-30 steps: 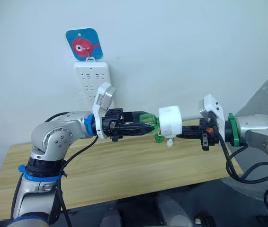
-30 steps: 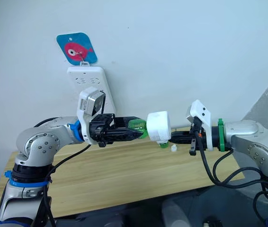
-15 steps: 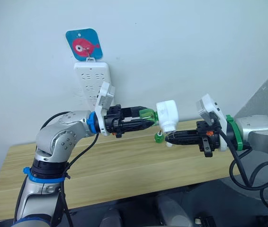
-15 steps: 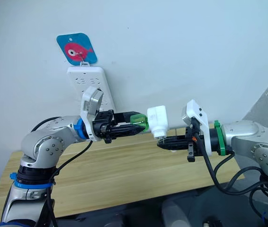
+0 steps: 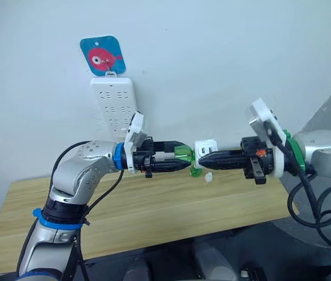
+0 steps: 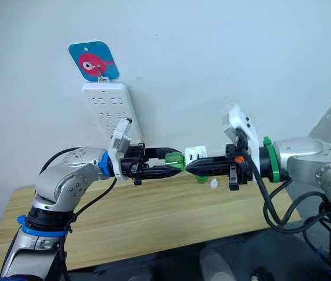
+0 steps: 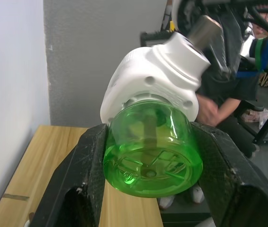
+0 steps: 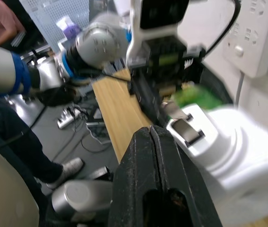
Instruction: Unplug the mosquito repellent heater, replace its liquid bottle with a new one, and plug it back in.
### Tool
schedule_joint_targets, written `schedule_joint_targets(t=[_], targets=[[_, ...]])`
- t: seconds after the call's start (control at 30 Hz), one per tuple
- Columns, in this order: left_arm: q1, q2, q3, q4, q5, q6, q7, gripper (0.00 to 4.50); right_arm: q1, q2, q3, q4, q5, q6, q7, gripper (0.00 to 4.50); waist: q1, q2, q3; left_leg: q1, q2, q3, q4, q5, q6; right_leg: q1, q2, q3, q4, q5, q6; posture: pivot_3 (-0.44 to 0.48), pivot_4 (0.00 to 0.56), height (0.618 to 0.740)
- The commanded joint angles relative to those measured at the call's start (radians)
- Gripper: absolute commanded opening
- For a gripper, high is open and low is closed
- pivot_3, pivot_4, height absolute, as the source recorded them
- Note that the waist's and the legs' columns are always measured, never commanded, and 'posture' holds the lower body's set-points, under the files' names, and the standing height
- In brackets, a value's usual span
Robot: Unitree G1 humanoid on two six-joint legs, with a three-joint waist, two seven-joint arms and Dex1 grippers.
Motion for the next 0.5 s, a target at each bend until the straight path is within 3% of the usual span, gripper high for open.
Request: schedule_joint_targets(t=[0.03,0.37,0.5], targets=[[0.004,0.011,0.004,-0.03,-0.002,-0.025,-0.03,2.3,-0.041,0.005,-0.019,0.03,0.013,0.011,-0.014,0.0,0.0,0.0,0.0,0.0,0.0,0.0,0.0,0.0,0.0,0.0,0.0,0.0,0.0,0.0,0.0,-0.226,0.075,0.74],[0.033,0.038,0.011,-0.057,-0.027,-0.003,-0.085,2.3,-0.062,0.019,0.03,0.08,-0.131,0.0,-0.008,0.0,0.001,0.0,0.0,0.0,0.0,0.0,0.0,0.0,0.0,0.0,0.0,0.0,0.0,0.0,0.0,-0.22,0.075,0.74],[0.033,0.044,0.017,-0.053,-0.036,0.009,-0.09,2.3,-0.074,0.028,-0.008,0.093,-0.098,0.014,0.009,0.0,0.0,0.0,0.0,0.0,0.0,0.0,0.0,0.0,0.0,0.0,0.0,0.0,0.0,0.0,0.0,-0.22,0.075,0.74]])
